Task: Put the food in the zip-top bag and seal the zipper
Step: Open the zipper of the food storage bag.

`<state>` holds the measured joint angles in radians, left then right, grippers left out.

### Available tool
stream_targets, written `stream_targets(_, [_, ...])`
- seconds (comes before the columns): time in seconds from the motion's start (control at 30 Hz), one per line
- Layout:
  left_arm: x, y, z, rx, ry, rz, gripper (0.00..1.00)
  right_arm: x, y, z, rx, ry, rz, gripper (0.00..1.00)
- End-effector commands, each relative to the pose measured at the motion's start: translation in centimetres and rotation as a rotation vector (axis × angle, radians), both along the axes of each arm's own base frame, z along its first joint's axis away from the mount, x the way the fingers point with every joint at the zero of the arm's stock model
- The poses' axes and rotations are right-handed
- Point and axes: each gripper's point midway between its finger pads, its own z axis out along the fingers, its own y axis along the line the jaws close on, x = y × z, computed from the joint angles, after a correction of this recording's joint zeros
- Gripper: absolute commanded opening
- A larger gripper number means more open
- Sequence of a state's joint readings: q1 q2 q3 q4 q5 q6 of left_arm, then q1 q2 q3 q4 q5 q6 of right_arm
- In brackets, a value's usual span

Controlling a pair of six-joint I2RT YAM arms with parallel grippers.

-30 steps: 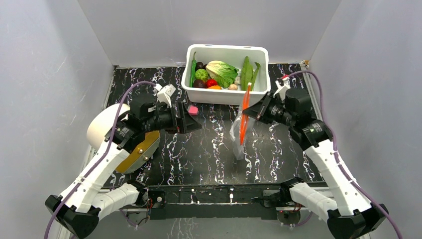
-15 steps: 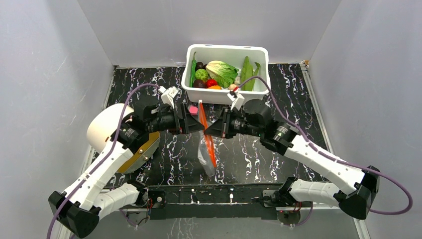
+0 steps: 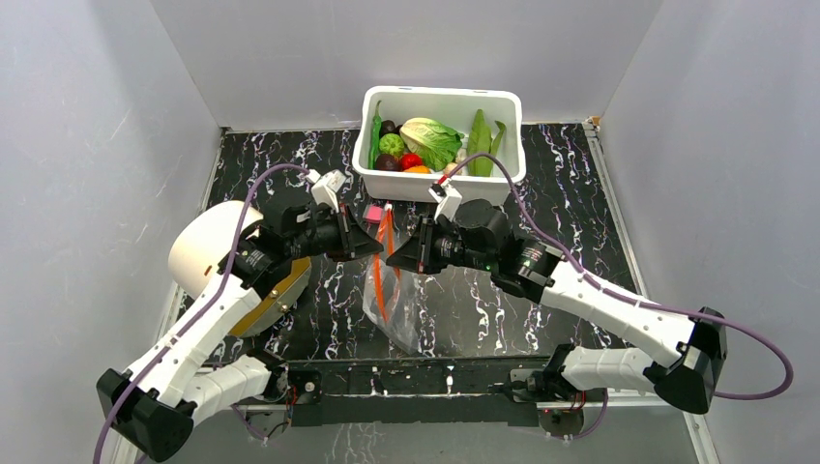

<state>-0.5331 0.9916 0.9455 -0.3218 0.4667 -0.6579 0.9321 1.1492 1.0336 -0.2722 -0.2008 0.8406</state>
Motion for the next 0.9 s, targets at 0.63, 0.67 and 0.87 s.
stream_targets(0.63, [-0.5,1.4,1.8,0.041,-0.103,0.001,0.0,3.1,-9.0,2.7,-0.085,-0.164,-0.407,0.0])
stream_targets(0.67, [-0.6,1.1,1.7,0.029,-0.095,-0.009,0.03,2.8,-8.5,2.9,-0.06,-0.163,-0.384,0.0])
stream_targets(0.87, [0.4,0.1,1.1,0.018,-0.096,-0.035,0.7,2.8,-5.9,3.3,0.039,-0.122,-0.331,0.0])
